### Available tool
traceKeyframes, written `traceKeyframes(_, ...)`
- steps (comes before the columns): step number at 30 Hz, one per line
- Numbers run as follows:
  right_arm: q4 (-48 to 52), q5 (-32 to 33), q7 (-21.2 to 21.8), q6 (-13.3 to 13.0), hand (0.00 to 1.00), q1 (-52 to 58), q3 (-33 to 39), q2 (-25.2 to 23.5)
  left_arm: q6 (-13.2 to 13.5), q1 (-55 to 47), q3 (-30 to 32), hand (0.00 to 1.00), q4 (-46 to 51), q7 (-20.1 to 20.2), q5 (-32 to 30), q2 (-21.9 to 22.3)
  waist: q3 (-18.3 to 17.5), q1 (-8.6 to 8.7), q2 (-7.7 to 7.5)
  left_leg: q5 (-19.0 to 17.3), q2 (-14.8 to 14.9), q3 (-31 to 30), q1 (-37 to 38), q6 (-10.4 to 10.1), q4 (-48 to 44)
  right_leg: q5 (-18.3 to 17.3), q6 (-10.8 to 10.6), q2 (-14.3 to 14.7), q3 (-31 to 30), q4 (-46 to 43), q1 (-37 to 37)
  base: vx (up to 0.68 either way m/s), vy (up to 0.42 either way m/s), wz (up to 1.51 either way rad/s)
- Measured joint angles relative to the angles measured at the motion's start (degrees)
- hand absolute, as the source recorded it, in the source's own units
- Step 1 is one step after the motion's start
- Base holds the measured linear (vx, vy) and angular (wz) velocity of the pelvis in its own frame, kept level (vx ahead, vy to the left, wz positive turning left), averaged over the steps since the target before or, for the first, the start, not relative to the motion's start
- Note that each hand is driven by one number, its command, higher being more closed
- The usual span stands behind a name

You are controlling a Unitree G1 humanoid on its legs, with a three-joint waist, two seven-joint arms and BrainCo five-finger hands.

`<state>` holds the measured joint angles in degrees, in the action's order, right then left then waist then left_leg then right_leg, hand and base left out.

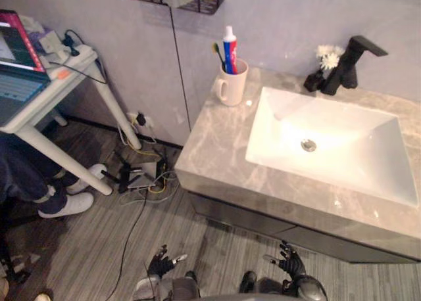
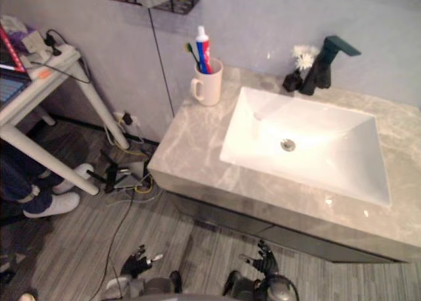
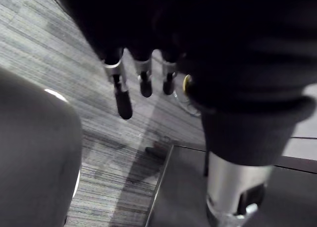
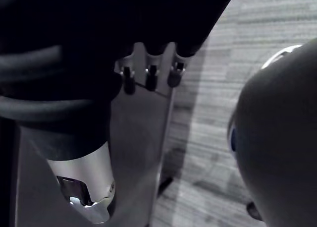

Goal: Organize washtable

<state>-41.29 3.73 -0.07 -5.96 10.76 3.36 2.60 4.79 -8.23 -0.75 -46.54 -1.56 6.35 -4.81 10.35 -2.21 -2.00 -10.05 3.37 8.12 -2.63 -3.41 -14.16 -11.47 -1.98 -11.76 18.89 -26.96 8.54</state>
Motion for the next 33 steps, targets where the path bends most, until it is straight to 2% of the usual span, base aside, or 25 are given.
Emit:
traceKeyframes(2, 0.1, 0.0, 0.1, 0.0, 0.0, 0.5, 0.0, -0.1, 0.0, 0.6, -1.6, 0.0, 0.6, -0.1, 0.1, -0.2, 0.0, 0.09, -0.25, 0.0, -0.8, -2.6, 0.5, 0.0, -0.8, -0.2, 0.1, 0.3, -6.5, -4.3, 0.5, 0.13, 0.024, 0.67)
traceKeyframes(4, 0.2, 0.1, 0.2, 0.0, 0.0, 0.5, 0.0, -0.6, 0.1, 0.7, -2.0, 0.0, 2.3, -0.1, 0.2, 0.0, -0.4, -0.14, -0.99, 0.0, -0.5, -5.4, -0.5, 0.0, -2.2, -0.3, -0.1, 0.7, -9.6, -5.8, 0.2, 0.15, -0.063, 0.86)
traceKeyframes(6, -0.2, 0.2, 0.1, 0.4, 0.0, 0.1, 0.1, -1.0, 0.1, 1.1, -2.0, 0.0, 2.6, -0.2, 0.3, 0.1, -0.6, -0.44, -1.34, 0.0, -0.4, -7.6, -1.5, 0.0, -3.0, -0.4, -0.3, 0.9, -10.0, -5.1, -0.6, 0.08, -0.055, 0.76)
traceKeyframes(9, -0.4, 0.3, 0.1, 0.5, 0.0, 0.5, -0.1, -0.9, 0.0, 1.0, -1.9, 0.0, 2.9, -1.2, 0.3, 0.5, -2.0, -1.98, -1.93, 0.2, -0.1, -8.1, -2.7, -0.3, -2.3, -1.4, -2.0, 1.9, -11.4, -1.0, -1.6, 0.03, -0.066, 0.15)
traceKeyframes(13, -2.9, 0.5, 0.1, 0.1, 0.0, -1.7, -1.5, 0.0, 0.0, 2.7, -2.3, 0.0, 0.2, -1.8, 0.8, 0.8, -2.6, -1.6, -2.02, 1.9, -0.6, -9.8, -4.9, -1.1, -2.0, -1.7, -2.5, 2.9, -9.2, 9.6, -5.6, -0.04, -0.086, 0.19)
traceKeyframes(14, -3.2, 0.7, 0.0, 0.1, 0.0, -1.6, -1.5, 0.0, 0.0, 3.8, -3.3, 0.0, -0.4, -2.3, 0.8, 1.0, -2.6, -1.63, -2.02, 3.5, -1.1, -11.9, -5.9, -1.4, -1.9, -1.6, -2.5, 3.0, -6.7, 12.9, -7.8, -0.07, -0.143, 0.77)
traceKeyframes(16, -5.0, 0.8, -0.1, 0.0, 0.0, -2.1, -1.4, 0.0, 0.0, 4.4, -4.2, 0.0, -0.4, -2.3, 0.8, 1.0, -2.3, -1.71, -1.79, 5.4, -0.8, -12.4, -6.7, -1.9, -1.8, -1.0, -2.1, 3.1, -4.1, 14.6, -9.4, -0.09, -0.116, 0.82)
traceKeyframes(18, -6.3, 0.8, -0.3, -0.1, 0.0, -3.7, -1.4, 0.0, 0.0, 4.3, -5.6, 0.0, -0.5, -2.4, 0.8, 0.9, -2.2, -1.8, -1.62, 10.1, 0.7, -6.9, -7.7, -2.0, 0.5, 0.5, -0.7, 4.0, -1.5, 15.2, -9.6, -0.15, -0.091, 0.68)
traceKeyframes(19, -6.5, 0.8, -0.4, -0.1, 0.0, -4.1, -1.4, 0.0, 0.0, 4.2, -5.9, 0.0, -0.8, -2.4, 0.8, 0.8, -2.3, -1.68, -1.6, 11.5, 0.7, -5.3, -7.5, -1.7, 2.6, 0.7, -0.5, 3.8, -0.5, 15.4, -9.7, -0.17, -0.077, 0.72)
traceKeyframes(20, -6.8, 0.7, -0.9, -0.2, 0.0, -4.5, -1.2, -0.1, 0.0, 4.7, -6.5, 0.0, -1.7, -2.3, 0.7, 1.0, -2.0, -0.99, -1.34, 11.6, 1.3, -1.1, -6.6, -0.7, 3.9, 0.8, -0.5, 3.7, 2.0, 16.6, -10.4, -0.15, -0.062, 0.88)
traceKeyframes(21, -6.9, 0.7, -1.0, -0.2, 0.0, -4.7, -0.8, 0.4, 0.0, 5.1, -6.4, 0.0, -3.1, -2.3, 0.7, 1.8, -1.4, -0.18, -0.68, 10.9, 2.4, 2.8, -6.6, 0.2, 2.9, 0.8, -0.4, 3.8, 4.2, 17.0, -11.5, -0.16, -0.045, 1.06)
traceKeyframes(22, -6.9, 0.7, -1.0, -0.2, 0.0, -4.6, -0.2, 1.0, 0.0, 5.3, -6.4, 0.0, -4.2, -2.3, 0.7, 2.3, -1.2, 0.09, 0.46, 11.2, 2.5, 3.2, -5.2, 0.1, 4.1, 0.9, -0.5, 3.9, 5.9, 17.0, -12.3, -0.14, 0.005, 0.81)
traceKeyframes(23, -6.9, 0.7, -1.0, -0.2, 0.0, -4.6, 0.1, 1.2, 0.0, 5.4, -6.3, 0.0, -4.2, -2.3, 0.7, 2.4, -1.0, -0.1, 0.98, 11.2, 2.4, 3.0, -4.7, 0.2, 5.2, 0.9, -0.5, 4.0, 6.4, 17.0, -12.5, -0.13, 0.058, 0.59)
traceKeyframes(24, -7.1, 0.7, -0.9, 0.0, 0.0, -4.8, 0.1, 1.3, -0.5, 5.4, -6.2, 0.0, -3.5, -1.2, 0.7, 2.1, -1.0, -0.22, 1.56, 10.5, 2.4, 2.8, -4.3, 1.3, 6.5, 0.8, -0.9, 4.2, 7.3, 16.6, -12.3, -0.14, 0.118, 0.41)
traceKeyframes(25, -7.2, 0.7, -0.9, 0.0, 0.0, -5.2, 0.0, 1.2, -1.0, 5.3, -6.4, 0.0, -2.7, -1.0, 0.6, 1.5, -1.0, -0.32, 1.75, 10.4, 2.0, 2.6, -4.7, 1.3, 6.6, 0.9, -1.3, 3.9, 7.7, 16.6, -12.3, -0.16, 0.137, 0.38)
traceKeyframes(26, -7.3, 0.7, -0.8, 0.0, 0.0, -5.6, -0.1, 0.9, -1.3, 4.7, -6.5, 0.0, -1.1, -1.1, 0.1, 1.2, -0.7, -0.34, 1.28, 10.3, 1.8, 2.3, -4.9, 1.6, 6.6, 1.0, -1.7, 3.7, 7.9, 16.6, -12.3, -0.16, 0.166, 0.24)
traceKeyframes(28, -6.7, 0.2, -0.8, 0.3, 0.0, -6.4, -1.8, 0.1, -1.3, 3.5, -6.5, 0.0, 1.0, -1.2, -0.6, 0.6, -0.8, -1.86, 0.7, 10.1, 0.5, 2.7, -5.7, 1.8, 6.7, 0.8, -2.9, 2.9, 7.8, 16.9, -12.3, -0.12, 0.153, 0.17)
traceKeyframes(29, -4.0, 0.1, -0.9, 0.7, 0.0, -6.4, -3.7, 0.2, -1.3, 3.1, -6.4, 0.0, 1.6, -1.1, -0.9, 0.6, -0.8, -1.71, 0.57, 9.4, -0.6, 3.1, -5.6, 2.3, 7.6, 0.3, -3.9, 2.1, 7.8, 17.1, -12.2, -0.08, 0.147, 0.25)
traceKeyframes(30, -2.4, 0.8, -0.1, 0.6, 0.0, -6.3, -4.5, 0.1, -1.2, 3.0, -6.2, 0.0, 1.8, -1.1, -1.1, 0.5, -0.9, -1.55, -0.38, 8.9, -1.1, 3.3, -5.2, 2.2, 7.6, -0.1, -4.5, 1.0, 7.6, 17.2, -11.7, -0.03, 0.162, 0.27)
traceKeyframes(31, -1.0, 4.9, 4.1, -0.8, 0.0, -6.9, -4.7, 0.6, -1.2, 2.9, -5.8, 0.0, 2.5, -1.1, -1.5, 0.4, -1.1, -1.88, -0.94, 6.6, -1.8, 4.6, -6.8, 5.1, 0.4, -1.0, -6.0, -0.9, 6.8, 15.2, -10.4, 0.08, 0.15, 0.11)
traceKeyframes(32, -1.2, 5.8, 5.6, -1.2, 0.0, -7.3, -4.6, 0.8, -1.2, 2.6, -5.8, 0.0, 2.5, -1.1, -1.5, 0.5, -1.5, -2.03, -0.13, 5.2, -1.8, 5.0, -7.1, 6.4, -3.1, -1.4, -6.8, -1.3, 6.3, 13.9, -10.3, 0.14, 0.219, 0.17)
traceKeyframes(33, -3.7, 5.9, 6.1, -2.1, 0.0, -9.0, -2.9, 0.9, -1.2, 1.5, -5.8, 0.0, 1.9, -0.9, -2.2, 0.6, -2.3, -1.6, 1.05, -0.3, -2.0, 3.9, -6.5, 6.2, -4.2, -2.3, -8.2, -2.0, 6.4, 11.3, -10.5, 0.15, 0.219, 0.3)
